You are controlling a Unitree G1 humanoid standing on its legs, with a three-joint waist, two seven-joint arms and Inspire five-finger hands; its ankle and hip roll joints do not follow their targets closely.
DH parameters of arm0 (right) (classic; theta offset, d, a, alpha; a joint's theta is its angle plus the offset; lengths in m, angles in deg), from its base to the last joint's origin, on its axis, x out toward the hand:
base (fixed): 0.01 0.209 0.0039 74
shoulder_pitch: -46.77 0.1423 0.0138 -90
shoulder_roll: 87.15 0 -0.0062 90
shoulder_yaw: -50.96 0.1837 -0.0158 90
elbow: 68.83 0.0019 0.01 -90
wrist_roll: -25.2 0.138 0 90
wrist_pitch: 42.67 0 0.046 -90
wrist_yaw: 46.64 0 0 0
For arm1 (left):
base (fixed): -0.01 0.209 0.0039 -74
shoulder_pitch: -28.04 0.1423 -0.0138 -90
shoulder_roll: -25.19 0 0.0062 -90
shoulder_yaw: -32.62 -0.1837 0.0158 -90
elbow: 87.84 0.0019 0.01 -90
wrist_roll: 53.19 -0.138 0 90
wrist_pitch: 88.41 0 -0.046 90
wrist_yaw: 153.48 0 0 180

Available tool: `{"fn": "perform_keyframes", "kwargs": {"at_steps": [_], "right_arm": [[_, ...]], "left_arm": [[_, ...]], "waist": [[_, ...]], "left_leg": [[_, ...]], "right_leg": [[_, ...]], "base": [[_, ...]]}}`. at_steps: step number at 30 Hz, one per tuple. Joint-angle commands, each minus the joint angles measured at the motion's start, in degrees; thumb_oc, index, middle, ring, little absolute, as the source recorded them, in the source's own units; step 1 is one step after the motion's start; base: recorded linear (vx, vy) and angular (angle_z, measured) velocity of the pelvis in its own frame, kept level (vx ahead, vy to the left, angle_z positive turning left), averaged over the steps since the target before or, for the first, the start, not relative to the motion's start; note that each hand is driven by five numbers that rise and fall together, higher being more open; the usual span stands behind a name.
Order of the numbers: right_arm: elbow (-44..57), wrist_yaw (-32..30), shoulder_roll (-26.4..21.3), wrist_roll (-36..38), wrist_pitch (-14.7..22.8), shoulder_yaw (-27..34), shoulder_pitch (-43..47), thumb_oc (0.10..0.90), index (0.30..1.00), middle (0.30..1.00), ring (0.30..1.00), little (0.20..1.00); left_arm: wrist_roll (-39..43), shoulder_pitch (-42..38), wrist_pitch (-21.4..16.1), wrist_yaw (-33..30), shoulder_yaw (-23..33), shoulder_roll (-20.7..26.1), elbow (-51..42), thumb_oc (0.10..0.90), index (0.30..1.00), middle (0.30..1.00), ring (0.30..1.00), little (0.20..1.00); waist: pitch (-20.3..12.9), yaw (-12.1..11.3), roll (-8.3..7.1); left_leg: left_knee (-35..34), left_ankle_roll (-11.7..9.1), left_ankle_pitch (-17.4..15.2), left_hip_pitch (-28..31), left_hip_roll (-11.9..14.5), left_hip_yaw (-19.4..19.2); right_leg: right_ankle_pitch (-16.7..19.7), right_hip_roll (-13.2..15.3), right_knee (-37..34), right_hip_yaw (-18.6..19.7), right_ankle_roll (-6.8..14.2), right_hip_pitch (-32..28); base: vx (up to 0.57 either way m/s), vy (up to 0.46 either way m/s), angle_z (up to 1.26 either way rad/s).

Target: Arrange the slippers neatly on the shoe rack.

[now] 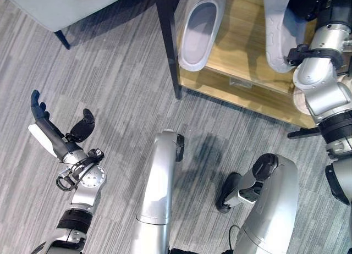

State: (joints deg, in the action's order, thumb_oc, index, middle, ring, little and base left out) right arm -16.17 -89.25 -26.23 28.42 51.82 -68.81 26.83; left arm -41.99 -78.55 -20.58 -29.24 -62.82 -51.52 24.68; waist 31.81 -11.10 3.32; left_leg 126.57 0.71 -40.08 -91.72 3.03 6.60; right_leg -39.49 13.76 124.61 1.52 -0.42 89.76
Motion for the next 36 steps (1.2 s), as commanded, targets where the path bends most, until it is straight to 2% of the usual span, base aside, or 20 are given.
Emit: {"fn": "perform_keyframes", "kwargs": {"at_steps": [1,7,13,16,21,26,36], "right_arm": [[3.3,-2.7,3.6,0.7,4.1,2.7,8.4,0.400,0.300,0.300,0.300,0.300],[2.1,-2.9,5.4,-0.6,3.7,4.1,6.8,0.400,0.300,0.300,0.300,0.300],[-4.9,-2.1,7.9,3.1,4.4,1.0,8.9,0.400,0.300,0.300,0.300,0.300],[-6.9,-3.3,9.6,6.6,5.5,2.2,8.3,0.400,0.300,0.300,0.300,0.300],[-4.1,-6.6,10.4,2.9,4.4,5.2,4.2,0.400,0.300,0.300,0.300,0.300],[-4.0,-7.1,10.4,1.7,3.9,8.8,0.3,0.400,0.300,0.300,0.300,0.300],[-11.4,-6.2,9.8,6.1,4.9,6.7,4.4,0.400,0.300,0.300,0.300,0.300]], "left_arm": [[-1.1,-1.7,-3.8,-2.2,3.8,4.7,-2.8,0.800,0.900,0.900,0.900,0.900],[-2.2,-1.6,-3.5,-1.7,3.1,4.8,-3.0,0.800,0.900,0.900,0.900,0.900],[-0.4,0.4,-4.5,-1.5,1.7,3.9,-1.7,0.800,0.900,0.900,0.900,0.900],[0.6,1.3,-4.5,-1.2,1.2,3.3,-2.1,0.800,0.900,0.900,0.900,0.900],[-0.2,2.0,-4.0,-1.6,1.4,2.3,-2.4,0.800,0.900,0.900,0.900,0.900],[-1.7,1.7,-3.4,-1.5,1.6,3.0,-1.4,0.800,0.900,0.900,0.900,0.900],[-1.4,3.1,-3.6,-1.6,1.3,2.5,-0.7,0.800,0.900,0.900,0.900,0.900]], "waist": [[-2.0,-2.5,-2.79],[-2.0,-2.9,-3.04],[-2.0,-3.9,-2.88],[-2.0,-4.2,-2.31],[-2.0,-3.9,-2.10],[-2.0,-3.3,-2.20],[-2.0,-3.0,-2.66]], "left_leg": [[2.6,2.3,-8.3,1.8,-1.5,6.3],[2.2,2.4,-8.0,1.8,-1.7,6.7],[4.1,2.3,-9.3,1.8,-1.7,7.3],[4.1,2.3,-9.4,1.8,-1.8,7.3],[4.2,2.2,-9.5,1.8,-2.0,7.2],[5.0,1.9,-9.4,1.8,-2.2,7.1],[5.9,1.1,-9.1,1.8,-1.8,6.9]], "right_leg": [[-3.4,-0.5,2.6,8.3,-1.1,-3.3],[-2.5,0.0,1.5,7.8,-0.5,-4.1],[-2.7,-0.1,2.7,8.0,-0.7,-4.3],[-2.3,0.0,2.6,7.8,-0.7,-4.5],[-2.1,-0.2,2.3,7.7,-0.9,-4.8],[-2.4,-0.2,3.1,7.8,-0.9,-4.8],[-2.4,-0.6,4.8,8.5,-1.3,-3.9]], "base": [[0.08,0.035,-0.15],[0.03,-0.002,-0.05],[0.01,0.017,0.02],[0.00,0.009,-0.02],[0.00,0.014,0.02],[0.00,0.007,0.01],[0.00,0.000,0.00]]}}
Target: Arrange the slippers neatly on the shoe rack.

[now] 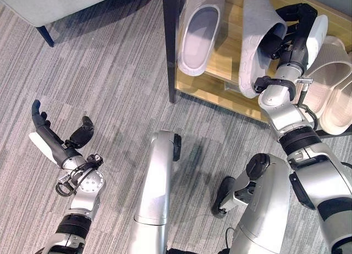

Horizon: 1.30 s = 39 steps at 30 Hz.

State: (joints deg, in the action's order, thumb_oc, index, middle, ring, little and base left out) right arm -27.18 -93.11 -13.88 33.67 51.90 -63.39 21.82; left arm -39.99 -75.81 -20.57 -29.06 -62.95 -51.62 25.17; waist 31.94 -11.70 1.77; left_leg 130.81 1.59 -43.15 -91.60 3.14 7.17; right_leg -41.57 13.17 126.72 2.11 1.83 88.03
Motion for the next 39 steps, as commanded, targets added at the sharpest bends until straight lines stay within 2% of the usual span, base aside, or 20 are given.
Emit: {"fn": "perform_keyframes", "kwargs": {"at_steps": [1,5,6,7,12,23,29,33,39], "right_arm": [[-1.1,-2.1,-2.7,1.0,4.9,0.6,10.0,0.400,0.300,0.300,0.300,0.300],[-5.1,-0.4,-2.6,2.1,4.8,-1.9,11.8,0.400,0.300,0.300,0.300,0.300],[-5.5,-0.3,-2.5,2.5,5.1,-2.1,12.1,0.576,0.564,0.564,0.564,0.564],[-5.7,-0.3,-2.6,2.6,5.2,-2.2,12.2,0.800,0.900,0.900,0.900,0.900],[-6.8,0.0,-2.1,5.2,6.4,-1.6,11.2,0.800,0.900,0.900,0.900,0.900],[-8.8,1.1,-2.2,10.4,8.2,-0.3,10.3,0.800,0.900,0.900,0.900,0.900],[2.2,2.3,-4.0,12.8,12.5,3.1,3.9,0.800,0.900,0.900,0.900,0.900],[7.1,5.5,-6.2,15.7,14.9,4.6,0.9,0.800,0.900,0.900,0.900,0.900],[8.8,7.2,-8.6,14.3,14.0,3.3,1.0,0.800,0.900,0.900,0.900,0.900]], "left_arm": [[-3.2,0.4,-3.7,-1.6,1.1,2.5,-1.1,0.800,0.900,0.900,0.900,0.900],[-4.4,0.8,-3.4,-1.2,-0.5,2.4,-2.6,0.800,0.900,0.900,0.900,0.900],[-4.7,1.0,-3.4,-1.1,-0.8,2.4,-2.7,0.800,0.900,0.900,0.900,0.900],[-4.7,1.0,-3.4,-1.1,-0.8,2.4,-2.8,0.800,0.900,0.900,0.900,0.900],[-3.3,1.1,-4.5,-0.1,-1.4,1.8,-3.1,0.800,0.900,0.900,0.900,0.900],[-2.3,1.5,-4.0,2.9,-3.9,1.7,-1.9,0.800,0.900,0.900,0.900,0.900],[-1.7,2.1,-3.6,4.3,-3.5,1.0,-1.6,0.800,0.900,0.900,0.900,0.900],[2.0,3.3,-5.6,7.1,-2.9,0.2,-2.8,0.800,0.900,0.900,0.900,0.900],[1.4,3.4,-5.1,9.1,-3.4,1.2,-2.0,0.800,0.900,0.900,0.900,0.900]], "waist": [[-2.1,-2.5,-1.09],[-2.1,-3.1,-0.82],[-2.1,-3.2,-0.79],[-2.1,-3.2,-0.72],[-2.1,-3.5,-0.69],[-2.1,-3.5,-0.74],[-2.1,-2.8,-1.16],[-2.1,-2.6,-1.27],[-2.1,-2.4,-1.68]], "left_leg": [[1.7,0.1,-6.1,1.6,-1.8,6.2],[1.8,0.1,-6.1,1.6,-2.0,6.6],[1.8,0.1,-6.1,1.6,-2.0,6.7],[1.8,0.1,-6.1,1.6,-2.0,6.7],[2.0,0.0,-6.1,1.6,-2.3,7.0],[2.1,-0.2,-6.1,1.6,-2.3,7.1],[2.2,-0.2,-5.9,1.6,-2.3,7.0],[2.3,-0.2,-5.8,1.6,-2.3,6.7],[2.2,-0.4,-5.5,1.6,-2.0,6.7]], "right_leg": [[-0.4,0.0,2.8,7.9,-3.6,-2.2],[-0.1,0.4,2.7,7.9,-3.4,-2.1],[0.0,0.4,2.7,7.8,-3.3,-2.2],[0.0,0.4,2.6,7.7,-3.3,-2.3],[-0.2,0.6,2.8,7.6,-3.4,-2.7],[0.0,0.6,2.9,7.4,-3.5,-2.9],[0.1,0.4,3.1,7.6,-3.5,-2.7],[0.0,0.5,3.3,7.6,-3.7,-2.4],[0.1,0.6,3.3,7.7,-3.7,-2.1]], "base": [[0.00,0.000,0.00],[0.00,0.000,0.00],[0.00,0.000,0.00],[0.00,0.000,0.00],[0.00,0.000,0.00],[0.00,0.000,0.00],[0.00,0.000,0.00],[0.00,0.000,0.00],[0.00,0.000,0.00]]}}
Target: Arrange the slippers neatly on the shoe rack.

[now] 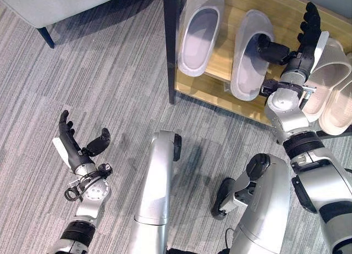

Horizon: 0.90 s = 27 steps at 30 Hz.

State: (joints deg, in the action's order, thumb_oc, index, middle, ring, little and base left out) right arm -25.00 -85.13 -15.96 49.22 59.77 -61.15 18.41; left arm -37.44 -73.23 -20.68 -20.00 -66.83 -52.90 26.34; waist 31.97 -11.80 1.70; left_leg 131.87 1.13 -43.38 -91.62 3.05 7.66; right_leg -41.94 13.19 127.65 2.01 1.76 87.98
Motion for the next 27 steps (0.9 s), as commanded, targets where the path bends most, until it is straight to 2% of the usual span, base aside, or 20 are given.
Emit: {"fn": "perform_keyframes", "kwargs": {"at_steps": [1,5,10,18,23,24,26,27], "right_arm": [[6.4,-0.5,-6.6,-1.5,5.5,0.6,4.5,0.800,0.900,0.900,0.900,0.900],[5.3,0.4,-7.0,-2.1,3.0,-1.7,6.0,0.800,0.900,0.900,0.900,0.900],[9.5,3.1,-8.9,-5.4,0.3,-3.2,4.1,0.800,0.900,0.900,0.900,0.900],[12.8,7.8,-11.1,-4.9,-0.5,-5.7,3.4,0.800,0.900,0.900,0.900,0.900],[15.5,6.2,-10.7,-7.8,-1.8,-2.9,0.8,0.800,0.900,0.900,0.900,0.900],[16.8,4.5,-8.5,-8.3,-0.9,-0.4,-1.0,0.800,0.900,0.900,0.900,0.900],[17.0,3.3,-7.9,-9.9,-0.8,0.9,-1.9,0.800,0.900,0.900,0.900,0.900],[17.6,1.8,-7.0,-12.9,-1.1,2.5,-2.8,0.800,0.900,0.900,0.900,0.900]], "left_arm": [[-0.9,0.7,-4.9,0.3,0.2,2.5,-2.9,0.800,0.900,0.900,0.900,0.900],[0.8,0.0,-4.6,1.7,0.5,2.5,-1.8,0.800,0.900,0.900,0.900,0.900],[1.6,1.0,-3.9,3.8,1.3,2.7,-2.2,0.800,0.900,0.900,0.900,0.900],[3.0,2.1,-3.1,6.9,2.1,3.0,-2.5,0.800,0.900,0.900,0.900,0.900],[3.6,2.0,-2.4,8.0,2.5,2.9,-2.1,0.800,0.900,0.900,0.900,0.900],[3.7,2.0,-2.3,8.1,2.5,2.3,-2.0,0.800,0.900,0.900,0.900,0.900],[3.9,2.1,-2.2,8.5,2.4,2.1,-1.7,0.800,0.900,0.900,0.900,0.900],[3.7,2.3,-2.2,9.0,2.1,1.8,-1.5,0.800,0.900,0.900,0.900,0.900]], "waist": [[-2.2,-2.2,-1.72],[-2.2,-2.0,-2.15],[-2.2,-1.5,-2.83],[-2.2,-1.4,-3.20],[-2.2,-0.8,-3.34],[-2.2,-0.7,-3.11],[-2.2,-0.6,-3.04],[-2.2,-0.6,-2.94]], "left_leg": [[1.1,0.0,-5.2,1.7,-1.8,6.3],[0.9,-0.2,-5.1,1.7,-1.7,6.4],[0.8,-0.3,-5.1,1.7,-1.7,6.5],[0.5,-0.5,-4.9,1.7,-1.8,6.8],[0.3,-0.5,-4.8,1.7,-1.9,6.6],[0.3,-0.4,-4.7,1.7,-1.9,6.4],[0.2,-0.4,-4.7,1.7,-1.8,6.3],[0.2,-0.3,-4.7,1.7,-1.8,6.1]], "right_leg": [[0.5,0.6,2.4,7.8,-3.6,-2.0],[0.6,0.6,2.4,7.9,-3.8,-2.0],[0.7,0.4,2.2,7.9,-3.9,-1.8],[0.8,0.3,1.9,7.7,-3.9,-1.6],[0.9,0.2,1.5,7.5,-3.8,-1.9],[1.0,0.1,1.5,7.5,-3.8,-1.9],[1.0,0.0,1.5,7.5,-3.8,-1.8],[0.9,0.0,1.5,7.4,-3.9,-1.7]], "base": [[0.00,0.000,0.00],[0.00,0.000,0.00],[0.00,0.000,0.00],[0.00,0.000,0.00],[0.00,0.000,0.00],[0.00,0.000,0.00],[0.00,0.000,0.00],[0.00,0.000,0.00]]}}
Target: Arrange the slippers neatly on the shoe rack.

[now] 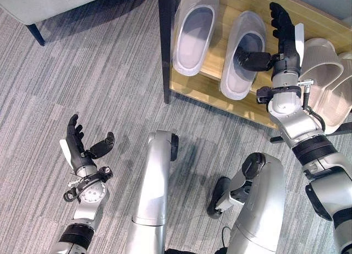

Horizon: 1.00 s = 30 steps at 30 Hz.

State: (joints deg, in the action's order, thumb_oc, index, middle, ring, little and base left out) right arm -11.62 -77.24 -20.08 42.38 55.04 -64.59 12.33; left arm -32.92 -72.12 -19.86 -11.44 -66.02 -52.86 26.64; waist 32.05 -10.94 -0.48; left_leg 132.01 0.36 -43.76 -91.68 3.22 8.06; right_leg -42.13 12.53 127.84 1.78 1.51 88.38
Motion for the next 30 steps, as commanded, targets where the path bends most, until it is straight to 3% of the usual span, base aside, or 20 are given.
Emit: {"fn": "perform_keyframes", "kwargs": {"at_steps": [1,8,12,21,30], "right_arm": [[4.4,-6.1,-2.9,-6.2,3.6,6.1,3.1,0.800,0.900,0.900,0.900,0.900],[8.1,-11.2,-0.6,-13.9,1.8,12.2,-1.1,0.800,0.900,0.900,0.900,0.900],[10.7,-12.9,0.9,-14.6,3.8,13.6,-2.6,0.800,0.900,0.900,0.900,0.900],[22.4,-11.6,1.9,-20.5,6.1,15.9,-12.2,0.800,0.900,0.900,0.900,0.900],[26.8,-10.3,8.0,-19.3,7.4,15.5,-18.6,0.800,0.900,0.900,0.900,0.900]], "left_arm": [[-0.8,1.2,-3.1,0.5,1.3,1.8,-1.8,0.800,0.900,0.900,0.900,0.900],[-3.1,1.5,-2.6,0.0,0.8,1.7,-1.6,0.800,0.900,0.900,0.900,0.900],[-3.2,1.7,-2.8,-0.4,0.9,1.4,-1.4,0.800,0.900,0.900,0.900,0.900],[-6.7,2.7,-3.2,-2.2,0.6,1.0,-2.2,0.800,0.900,0.900,0.900,0.900],[-7.8,2.6,-2.4,-3.1,0.1,0.3,-2.0,0.800,0.900,0.900,0.900,0.900]], "waist": [[-2.3,-1.5,-0.80],[-2.3,-1.1,-0.29],[-2.3,-1.0,-0.07],[-2.3,-0.3,-0.48],[-2.3,0.4,-0.71]], "left_leg": [[0.1,0.4,-4.4,1.7,-2.0,5.7],[0.4,0.7,-4.4,1.7,-2.3,5.5],[0.3,0.7,-4.2,1.7,-2.3,5.2],[0.7,0.6,-4.1,1.7,-2.3,4.6],[0.8,0.6,-3.9,1.7,-2.1,4.0]], "right_leg": [[1.1,0.6,1.4,7.7,-3.6,-2.1],[1.1,0.5,1.6,7.7,-3.5,-1.9],[1.1,0.5,1.7,7.6,-3.5,-1.8],[1.2,0.4,2.3,7.8,-3.3,-1.7],[1.1,0.1,2.7,8.0,-3.5,-1.3]], "base": [[0.00,0.000,0.00],[0.00,0.000,0.00],[0.00,0.000,0.00],[0.00,0.000,0.00],[0.00,0.000,0.00]]}}
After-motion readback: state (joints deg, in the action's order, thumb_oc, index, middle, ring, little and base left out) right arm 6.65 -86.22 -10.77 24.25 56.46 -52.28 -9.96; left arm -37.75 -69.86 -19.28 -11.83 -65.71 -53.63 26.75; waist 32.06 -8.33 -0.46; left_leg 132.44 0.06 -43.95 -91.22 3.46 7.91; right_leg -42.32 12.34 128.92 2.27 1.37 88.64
